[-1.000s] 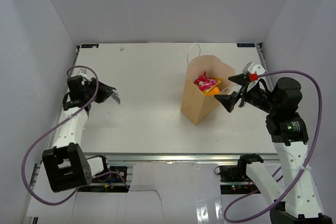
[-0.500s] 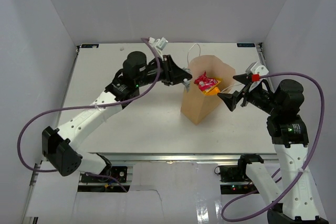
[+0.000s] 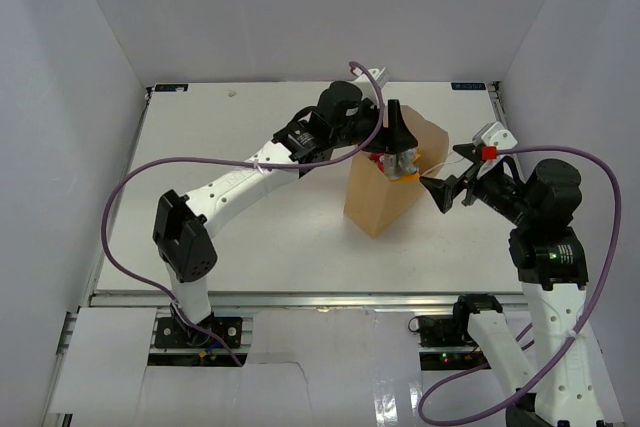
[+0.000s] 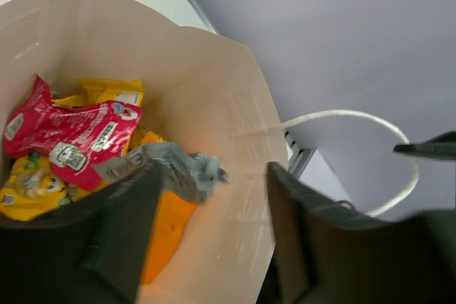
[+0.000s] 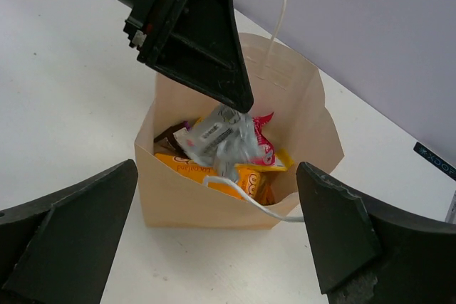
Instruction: Place the snacks into the paper bag
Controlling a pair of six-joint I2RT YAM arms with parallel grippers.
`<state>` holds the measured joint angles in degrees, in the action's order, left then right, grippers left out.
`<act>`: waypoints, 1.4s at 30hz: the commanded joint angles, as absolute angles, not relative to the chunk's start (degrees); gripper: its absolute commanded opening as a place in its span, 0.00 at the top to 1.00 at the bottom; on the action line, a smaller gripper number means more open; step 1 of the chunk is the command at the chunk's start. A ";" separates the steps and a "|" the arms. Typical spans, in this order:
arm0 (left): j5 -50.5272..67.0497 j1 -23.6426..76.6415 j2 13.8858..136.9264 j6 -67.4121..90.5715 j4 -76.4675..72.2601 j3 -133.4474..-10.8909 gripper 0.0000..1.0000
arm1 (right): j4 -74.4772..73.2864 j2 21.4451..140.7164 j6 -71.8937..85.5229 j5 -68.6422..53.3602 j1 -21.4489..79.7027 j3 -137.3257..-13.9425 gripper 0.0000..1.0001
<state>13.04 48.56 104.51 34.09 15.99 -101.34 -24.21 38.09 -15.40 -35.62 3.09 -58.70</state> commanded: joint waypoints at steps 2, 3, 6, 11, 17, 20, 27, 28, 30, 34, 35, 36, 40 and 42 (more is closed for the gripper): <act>11.42 48.60 100.29 29.71 18.02 -106.35 0.07 | -23.29 36.91 -14.59 -31.21 2.73 -59.67 0.02; 11.51 48.52 98.80 29.10 18.28 -106.43 0.02 | -23.73 36.91 -13.28 -29.90 2.72 -60.11 0.04; 8.55 48.60 94.33 25.32 21.07 -105.56 0.02 | -25.39 37.53 -12.04 -25.94 2.64 -62.66 0.05; -3.67 48.52 80.54 16.90 22.85 -91.03 0.02 | -26.45 38.23 -9.85 -19.08 2.20 -65.56 0.07; -19.85 47.81 59.09 11.44 22.68 -69.81 0.02 | -26.54 36.65 -4.14 -1.86 0.88 -64.52 0.10; -25.02 47.72 51.10 11.51 24.69 -60.23 0.02 | -26.46 34.46 -3.87 4.82 0.79 -60.13 0.10; -30.50 47.72 35.08 12.48 27.60 -45.36 0.02 | -26.98 31.55 -6.58 12.39 0.79 -47.39 0.10; -30.59 47.72 33.94 12.22 27.68 -44.05 0.02 | -26.98 31.55 -7.03 11.87 0.79 -46.07 0.10; -29.88 47.72 31.47 11.95 28.12 -43.86 0.02 | -26.72 31.64 -7.56 11.86 0.79 -42.81 0.10; -29.62 47.64 28.48 12.04 28.12 -42.37 0.02 | -27.42 33.83 -5.37 12.49 0.79 -39.38 0.10; -29.53 47.64 28.13 12.04 28.12 -42.28 0.02 | -27.25 34.19 -5.36 12.05 0.79 -38.77 0.10; -29.44 47.64 27.60 12.04 28.12 -42.10 0.02 | -26.64 34.54 -5.27 12.22 0.79 -38.24 0.10; -29.62 47.64 26.98 12.22 28.12 -41.66 0.02 | -25.41 33.93 -5.19 11.61 0.79 -39.12 0.10; -29.62 47.72 26.81 12.30 28.12 -41.40 0.02 | -24.17 33.40 -6.76 10.90 0.79 -38.06 0.10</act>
